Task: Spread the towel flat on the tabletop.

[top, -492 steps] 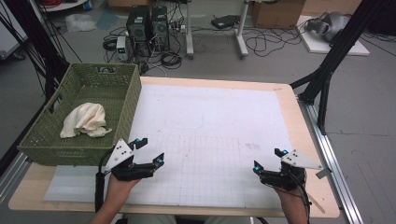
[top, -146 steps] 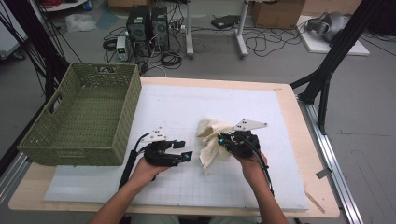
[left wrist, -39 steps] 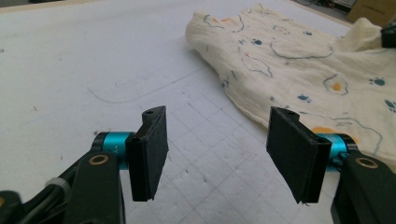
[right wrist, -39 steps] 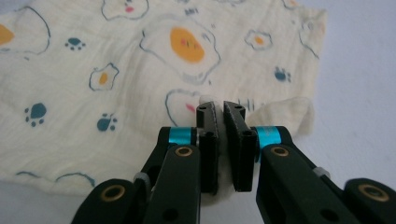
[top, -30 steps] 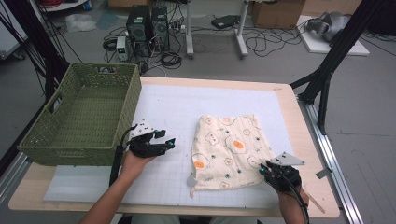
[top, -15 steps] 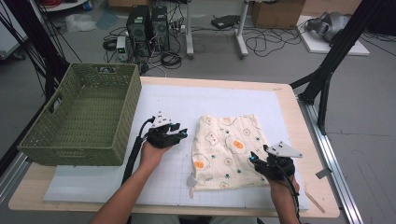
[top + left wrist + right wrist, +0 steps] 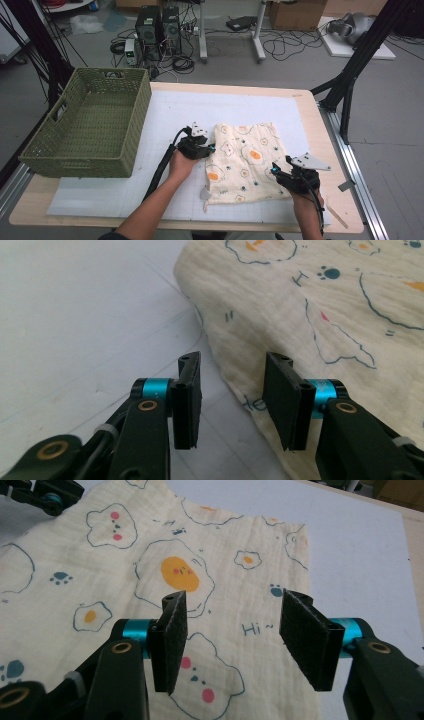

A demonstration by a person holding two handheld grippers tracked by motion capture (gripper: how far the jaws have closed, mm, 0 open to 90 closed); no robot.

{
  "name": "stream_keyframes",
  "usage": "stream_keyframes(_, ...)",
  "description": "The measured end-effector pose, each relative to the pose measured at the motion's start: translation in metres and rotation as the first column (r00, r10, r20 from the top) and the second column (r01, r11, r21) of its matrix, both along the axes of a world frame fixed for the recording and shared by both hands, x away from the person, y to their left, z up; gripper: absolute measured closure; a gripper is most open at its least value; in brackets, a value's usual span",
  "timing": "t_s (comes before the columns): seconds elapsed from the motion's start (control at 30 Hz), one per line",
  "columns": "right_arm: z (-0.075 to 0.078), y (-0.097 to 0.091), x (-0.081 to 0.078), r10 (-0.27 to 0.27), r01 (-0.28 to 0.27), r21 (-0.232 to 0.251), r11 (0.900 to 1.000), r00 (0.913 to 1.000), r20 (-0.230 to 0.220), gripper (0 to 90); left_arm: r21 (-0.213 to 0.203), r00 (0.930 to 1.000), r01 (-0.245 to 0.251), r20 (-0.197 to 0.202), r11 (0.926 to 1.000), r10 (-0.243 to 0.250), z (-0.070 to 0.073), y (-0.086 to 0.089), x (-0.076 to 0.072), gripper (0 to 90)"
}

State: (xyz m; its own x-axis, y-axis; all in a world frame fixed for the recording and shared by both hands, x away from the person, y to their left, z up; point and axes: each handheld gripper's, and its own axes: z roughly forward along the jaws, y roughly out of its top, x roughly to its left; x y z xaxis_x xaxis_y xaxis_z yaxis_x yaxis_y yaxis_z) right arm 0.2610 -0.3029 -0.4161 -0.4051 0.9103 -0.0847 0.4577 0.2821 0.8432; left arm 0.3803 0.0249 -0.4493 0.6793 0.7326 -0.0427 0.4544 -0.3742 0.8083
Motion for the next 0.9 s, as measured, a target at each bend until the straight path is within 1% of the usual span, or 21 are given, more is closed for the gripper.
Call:
stream_keyframes(0.03, 0.000, 0.000, 0.000, 0.002, -0.002, 0.004, 1.0000, 1.0000, 0.001, 44.4, 0.004, 1.0000, 0.001, -0.002, 1.0000, -0.001, -0.001, -0.003, 0.000, 57.7)
stream_keyframes(0.07, 0.000, 0.000, 0.001, 0.002, -0.002, 0.008, 1.0000, 1.0000, 0.001, 44.3, 0.031, 0.9999, 0.011, 0.002, 0.9994, -0.012, -0.001, -0.006, -0.001, 57.3)
stream_keyframes(0.1, 0.000, 0.000, 0.001, 0.003, -0.003, 0.007, 1.0000, 1.0000, 0.002, 44.4, 0.048, 0.9998, 0.014, 0.014, 0.9987, -0.015, -0.001, -0.009, -0.001, 56.6)
stream_keyframes(0.13, 0.000, 0.000, 0.000, 0.004, -0.004, 0.007, 1.0000, 1.0000, 0.006, 44.5, 0.043, 0.9997, 0.023, 0.013, 0.9988, -0.023, -0.001, -0.010, -0.002, 56.3)
stream_keyframes(0.17, 0.000, 0.000, 0.000, 0.003, -0.003, 0.009, 1.0000, 0.9999, 0.010, 44.5, 0.046, 0.9996, 0.026, 0.009, 0.9986, -0.026, -0.001, -0.013, -0.002, 54.6)
stream_keyframes(0.2, 0.000, 0.000, 0.000, 0.003, -0.003, 0.010, 0.9999, 0.9999, 0.013, 44.6, 0.053, 0.9996, 0.022, 0.015, 0.9984, -0.023, -0.001, -0.015, -0.004, 52.8)
stream_keyframes(0.23, 0.001, 0.001, 0.000, -0.001, 0.000, 0.012, 0.9999, 0.9999, 0.015, 44.6, 0.052, 0.9995, 0.027, 0.015, 0.9983, -0.028, -0.001, -0.017, -0.005, 52.7)
stream_keyframes(0.3, 0.000, 0.002, 0.000, 0.002, -0.002, 0.010, 1.0000, 0.9999, 0.016, 44.7, 0.068, 0.9988, 0.036, 0.029, 0.9970, -0.038, -0.001, -0.022, -0.008, 52.4)
stream_keyframes(0.4, -0.001, 0.004, 0.001, 0.008, -0.008, 0.009, 0.9999, 0.9999, 0.009, 44.7, 0.072, 0.9981, 0.051, 0.032, 0.9961, -0.054, -0.001, -0.027, -0.010, 52.1)
stream_keyframes(0.53, -0.001, 0.006, 0.002, 0.017, -0.017, 0.005, 0.9998, 0.9998, 0.010, 44.8, 0.055, 0.9982, 0.058, 0.012, 0.9968, -0.059, -0.001, -0.029, -0.011, 52.8)
stream_keyframes(0.63, -0.002, 0.008, 0.003, 0.019, -0.019, 0.007, 0.9998, 0.9998, 0.001, 44.8, 0.046, 0.9984, 0.056, 0.005, 0.9974, -0.056, -0.001, -0.029, -0.010, 57.7)
stream_keyframes(0.67, -0.002, 0.008, 0.004, 0.022, -0.022, 0.005, 0.9997, 0.9997, 0.001, 44.8, 0.042, 0.9983, 0.058, 0.003, 0.9974, -0.059, -0.001, -0.029, -0.011, 61.7)
stream_keyframes(0.7, -0.002, 0.008, 0.003, 0.023, -0.023, 0.003, 0.9997, 0.9997, -0.001, 44.9, 0.041, 0.9971, 0.075, 0.003, 0.9963, -0.075, -0.001, -0.027, -0.011, 71.7)
stream_keyframes(0.73, -0.002, 0.008, 0.003, 0.024, -0.024, 0.001, 0.9997, 0.9997, 0.001, 45.0, 0.034, 0.9970, 0.078, 0.000, 0.9964, -0.078, -0.001, -0.027, -0.011, 84.9)
stream_keyframes(0.8, -0.003, 0.007, 0.003, 0.023, -0.023, 0.005, 0.9997, 0.9997, 0.000, 45.2, 0.027, 0.9976, 0.069, -0.006, 0.9972, -0.069, 0.000, -0.025, -0.011, 86.2)
stream_keyframes(0.87, -0.003, 0.005, 0.002, 0.020, -0.020, 0.006, 0.9998, 0.9998, -0.003, 45.3, 0.040, 0.9990, 0.044, 0.001, 0.9982, -0.044, 0.000, -0.018, -0.011, 86.4)
stream_keyframes(0.9, -0.004, 0.005, 0.002, 0.016, -0.016, 0.010, 0.9998, 0.9998, -0.006, 45.3, 0.045, 0.9994, 0.035, -0.002, 0.9984, -0.035, 0.001, -0.013, -0.011, 86.4)
